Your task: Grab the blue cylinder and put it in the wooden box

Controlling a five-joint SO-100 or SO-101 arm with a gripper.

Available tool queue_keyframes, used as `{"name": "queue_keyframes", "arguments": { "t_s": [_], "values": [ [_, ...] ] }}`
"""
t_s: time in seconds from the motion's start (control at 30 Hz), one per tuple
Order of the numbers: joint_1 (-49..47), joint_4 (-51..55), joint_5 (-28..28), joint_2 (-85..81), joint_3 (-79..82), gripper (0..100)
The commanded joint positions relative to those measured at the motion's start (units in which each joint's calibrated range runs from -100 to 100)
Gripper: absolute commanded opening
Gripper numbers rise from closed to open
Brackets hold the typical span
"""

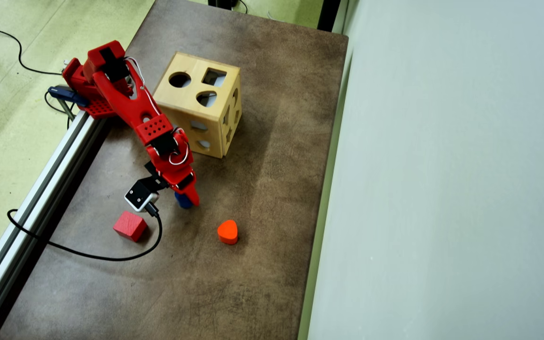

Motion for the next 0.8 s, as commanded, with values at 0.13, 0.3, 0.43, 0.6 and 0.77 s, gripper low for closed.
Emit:
{"name": "queue_keyframes", "arguments": {
  "t_s": [0.13,0.3,0.43,0.6,0.77],
  "values": [
    [2.05,-2.17,-0.2,-0.9,-2.43,27],
    [1.6,-2.17,0.0,-0.9,-2.43,27],
    [1.16,-2.26,0.05,-0.82,-2.43,27],
    [1.08,-2.26,0.2,-0.82,-2.43,27],
    [0.27,-2.26,0.29,-0.82,-2.43,27]
  ]
}}
